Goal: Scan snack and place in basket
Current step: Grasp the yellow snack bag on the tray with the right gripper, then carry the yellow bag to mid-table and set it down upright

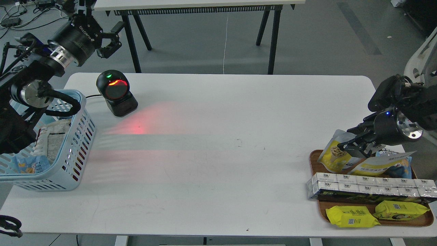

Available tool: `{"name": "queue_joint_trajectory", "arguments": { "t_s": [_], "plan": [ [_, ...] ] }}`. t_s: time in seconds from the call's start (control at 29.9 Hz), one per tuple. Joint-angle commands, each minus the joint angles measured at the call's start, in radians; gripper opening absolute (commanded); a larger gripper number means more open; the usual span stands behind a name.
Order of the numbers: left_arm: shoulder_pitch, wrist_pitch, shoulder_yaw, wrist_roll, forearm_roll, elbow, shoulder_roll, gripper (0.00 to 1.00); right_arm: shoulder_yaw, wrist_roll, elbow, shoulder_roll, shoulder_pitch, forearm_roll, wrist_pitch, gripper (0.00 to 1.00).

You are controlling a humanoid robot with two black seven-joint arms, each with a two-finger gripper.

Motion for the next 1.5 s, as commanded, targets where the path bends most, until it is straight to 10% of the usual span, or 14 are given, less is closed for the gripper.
{"name": "queue_joint_trajectory", "arguments": {
  "t_s": [0.0,0.5,1.47],
  "plan": [
    [0.001,0.000,0.002,0.000,0.000,0.000,0.000,1.00,0.001,0.000,0.000,0.000,-0.006,0.000,0.000,0.47],
    [0.003,0.000,0.002,0.000,0.000,0.000,-0.001,1.00,0.003,0.000,-0.003,0.001,-0.028,0.000,0.000,0.01],
    [0.014,0.000,0.000,-0.002,-0.002,0.000,-0.001,1.00,0.201,0.000,-0.095,0.208,0.032,0.001,0.000,0.00]
  ]
}}
